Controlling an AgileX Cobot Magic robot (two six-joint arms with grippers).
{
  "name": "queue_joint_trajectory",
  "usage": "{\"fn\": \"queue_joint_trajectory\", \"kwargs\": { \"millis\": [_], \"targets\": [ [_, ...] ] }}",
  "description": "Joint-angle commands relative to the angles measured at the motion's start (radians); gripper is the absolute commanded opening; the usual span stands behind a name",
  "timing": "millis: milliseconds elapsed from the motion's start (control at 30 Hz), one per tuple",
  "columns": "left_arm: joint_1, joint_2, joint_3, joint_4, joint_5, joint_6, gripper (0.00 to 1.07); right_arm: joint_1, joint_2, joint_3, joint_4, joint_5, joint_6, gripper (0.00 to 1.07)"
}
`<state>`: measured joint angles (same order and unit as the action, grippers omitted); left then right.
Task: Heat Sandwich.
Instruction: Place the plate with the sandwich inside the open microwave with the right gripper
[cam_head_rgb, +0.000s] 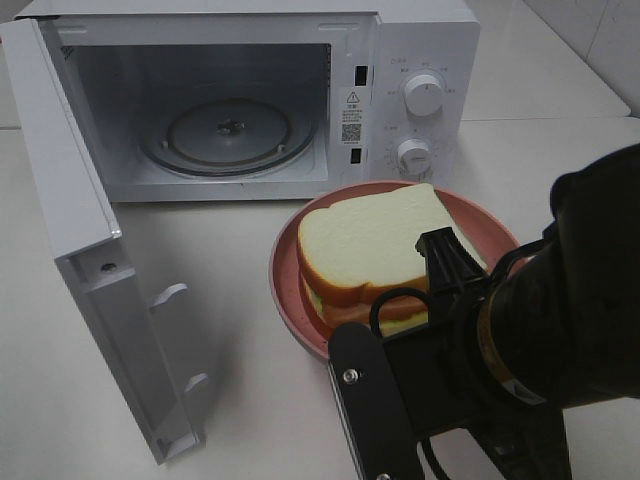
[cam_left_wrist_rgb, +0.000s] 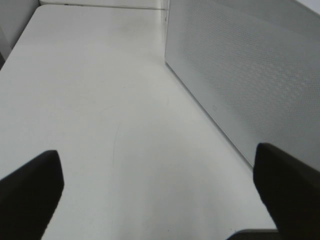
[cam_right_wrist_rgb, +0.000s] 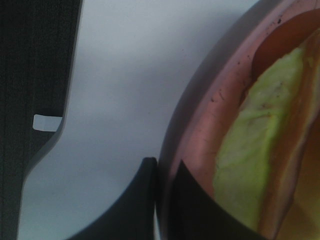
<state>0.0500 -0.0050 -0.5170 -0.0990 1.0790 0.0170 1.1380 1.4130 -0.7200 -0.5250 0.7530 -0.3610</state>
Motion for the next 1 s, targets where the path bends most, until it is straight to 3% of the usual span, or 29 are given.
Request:
{"fn": "queue_joint_trajectory", "kwargs": {
  "millis": [33, 233, 700, 1000],
  "targets": [
    [-0.005, -0.019, 0.003, -0.011, -0.01, -0.004, 0.98, 0.005, -0.008, -0.006, -0.02, -0.039, 0.006, 0.03],
    [-0.005, -0.019, 0.003, -0.011, -0.01, -0.004, 0.98, -0.001, -0.008, -0.006, -0.033, -0.066, -0.023, 0.0],
    [-0.005, -0.019, 0.003, -0.011, -0.01, -0.004, 0.98, -0.156, -0.008, -0.006, -0.033, -0.176, -0.383, 0.0],
    [-0.005, -0.019, 0.003, -0.011, -0.01, -0.004, 0.98, -0.279, -0.008, -0.006, 0.134, -0.234, -0.768, 0.0]
  ]
}}
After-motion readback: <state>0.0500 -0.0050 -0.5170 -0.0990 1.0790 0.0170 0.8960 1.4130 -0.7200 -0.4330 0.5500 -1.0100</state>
